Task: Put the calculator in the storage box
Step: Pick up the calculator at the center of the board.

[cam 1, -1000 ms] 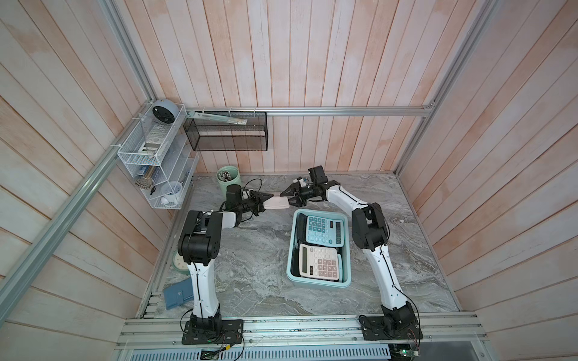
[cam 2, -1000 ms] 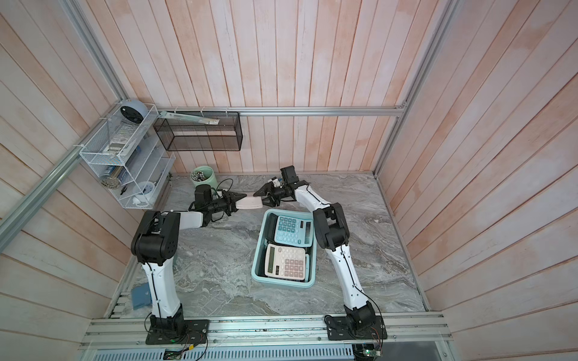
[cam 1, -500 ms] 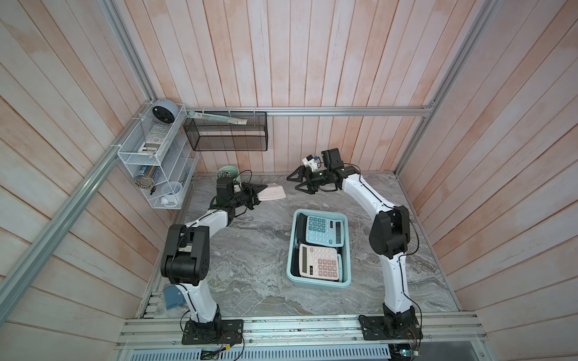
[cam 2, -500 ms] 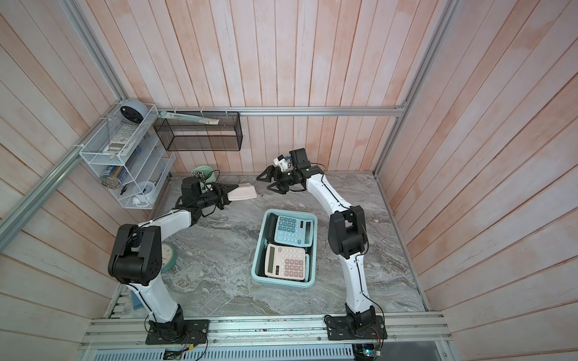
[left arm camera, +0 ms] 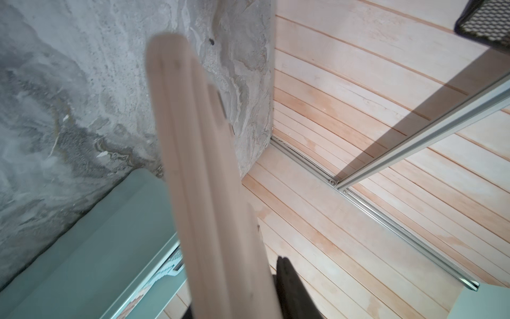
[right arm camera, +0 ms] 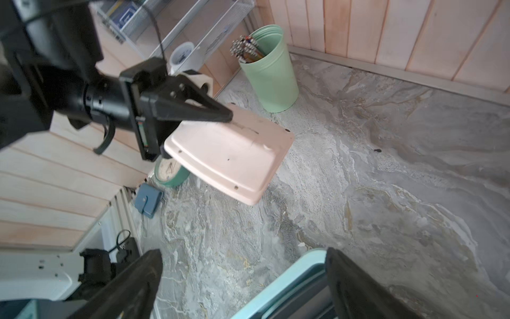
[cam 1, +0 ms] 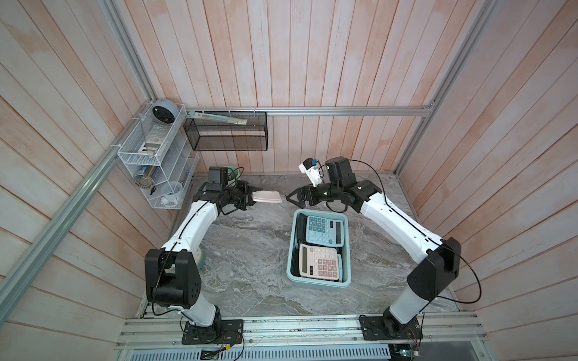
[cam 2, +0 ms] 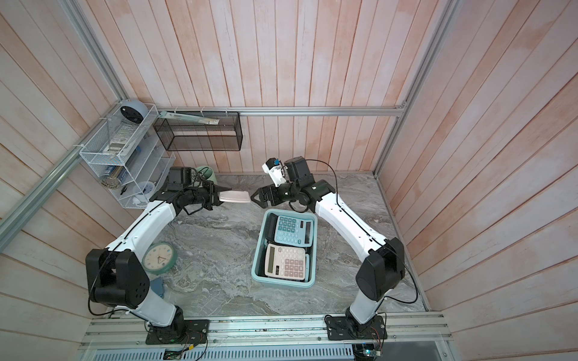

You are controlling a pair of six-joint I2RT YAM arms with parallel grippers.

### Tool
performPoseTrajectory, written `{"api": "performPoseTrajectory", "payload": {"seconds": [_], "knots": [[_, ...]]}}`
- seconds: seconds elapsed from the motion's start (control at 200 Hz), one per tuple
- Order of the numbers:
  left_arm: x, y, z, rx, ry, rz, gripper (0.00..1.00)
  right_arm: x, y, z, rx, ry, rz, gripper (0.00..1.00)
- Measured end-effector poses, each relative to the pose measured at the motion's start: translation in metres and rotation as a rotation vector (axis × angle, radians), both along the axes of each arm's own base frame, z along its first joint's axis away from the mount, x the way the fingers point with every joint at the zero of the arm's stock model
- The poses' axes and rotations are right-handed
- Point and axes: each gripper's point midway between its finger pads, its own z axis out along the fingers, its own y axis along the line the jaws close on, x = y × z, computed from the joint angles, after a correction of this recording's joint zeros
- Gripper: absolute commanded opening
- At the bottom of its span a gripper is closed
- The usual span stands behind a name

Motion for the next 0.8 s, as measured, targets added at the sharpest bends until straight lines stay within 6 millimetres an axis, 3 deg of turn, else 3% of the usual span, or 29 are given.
{"api": "performPoseTrajectory", "payload": {"seconds": [0.15, 0.305, 0.59, 0.8], "knots": [[-0.019, -0.001, 0.001, 0.013, 0.121, -0.002, 0.00, -0.025, 0.012, 0.008, -0.111, -0.217, 0.068, 0.92], [-0.041, -0.005, 0.001, 0.006, 0.246, 0.004, 0.00, -0.034, 0.018, 0.005, -0.212, -0.349, 0.100, 0.85], [-0.066, -0.008, 0.010, 0.006, 0.383, 0.012, 0.00, -0.056, 0.030, -0.005, -0.338, -0.473, 0.196, 0.80], [-0.079, -0.009, 0.004, 0.008, 0.461, 0.010, 0.00, -0.065, 0.045, -0.021, -0.422, -0.539, 0.258, 0.66]]}}
